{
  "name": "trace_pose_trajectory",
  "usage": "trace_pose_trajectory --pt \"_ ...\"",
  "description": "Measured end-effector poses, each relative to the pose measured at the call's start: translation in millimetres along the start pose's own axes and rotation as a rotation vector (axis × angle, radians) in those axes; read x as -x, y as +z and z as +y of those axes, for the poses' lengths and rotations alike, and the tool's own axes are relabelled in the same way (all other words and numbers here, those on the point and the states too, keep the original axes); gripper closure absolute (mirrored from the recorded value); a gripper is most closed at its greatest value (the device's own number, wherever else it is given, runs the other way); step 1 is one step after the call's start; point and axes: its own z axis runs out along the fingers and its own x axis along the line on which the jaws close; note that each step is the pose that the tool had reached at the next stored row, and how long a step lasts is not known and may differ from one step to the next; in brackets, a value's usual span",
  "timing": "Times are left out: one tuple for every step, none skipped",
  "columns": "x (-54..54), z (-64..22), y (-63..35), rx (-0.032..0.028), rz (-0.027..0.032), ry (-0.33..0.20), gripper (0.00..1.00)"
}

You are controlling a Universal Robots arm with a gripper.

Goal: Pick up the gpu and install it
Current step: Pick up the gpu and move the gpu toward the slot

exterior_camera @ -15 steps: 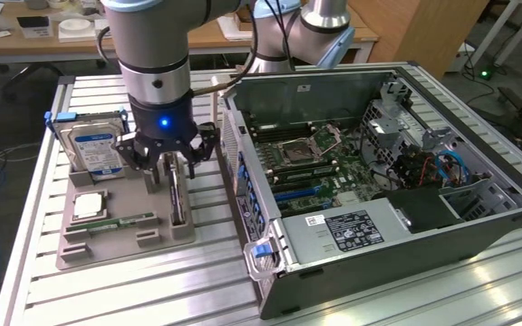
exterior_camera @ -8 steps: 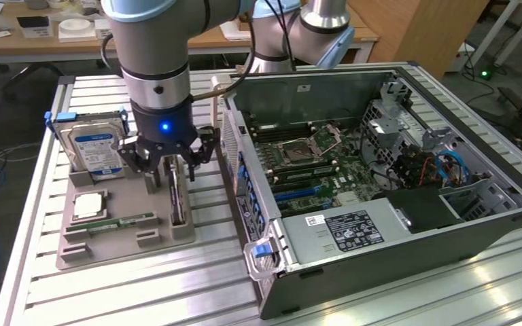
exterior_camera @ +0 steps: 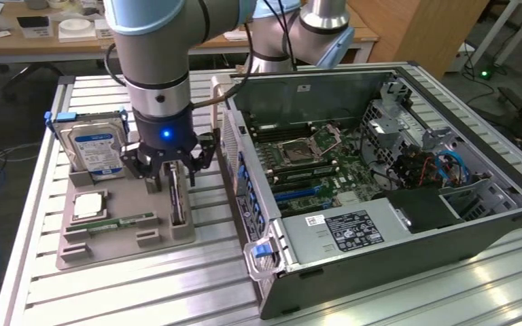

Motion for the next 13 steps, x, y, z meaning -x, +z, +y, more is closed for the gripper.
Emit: trace_pose_trajectory --pt "0.0 -0.1 1.8 -0.0008 0.0001 0.0 0.4" --pt "0.0 -0.1 3.6 -0.0013 0.0001 0.0 0.4" --pt "-0.1 -0.1 5.6 -0.0014 0.0 0.0 0.4" --pt "-0.1 -0.2 7.3 -0.0016 0.0 0.0 0.4" --pt "-0.1 -0.2 9.1 -0.0016 0.0001 0.0 0.4" --pt "-0.1 -0.3 10.9 -0.0016 0.0001 0.0 0.4" --pt "-0.2 -0.3 12.7 -0.0016 0.0 0.0 0.4" --pt "-0.2 -0.3 14.5 -0.0015 0.0 0.0 0.4" --pt "-0.5 -0.3 16.0 -0.0016 0.0 0.0 0.4" --pt "-1.5 -0.2 17.4 -0.0015 0.0 0.0 0.4" --pt "-1.5 -0.1 18.9 -0.0016 0.0 0.0 0.4" --pt "-1.5 -0.1 20.5 -0.0016 0.0 0.0 0.4" --pt "-1.5 -0.1 22.3 -0.0016 0.0001 0.0 0.4"
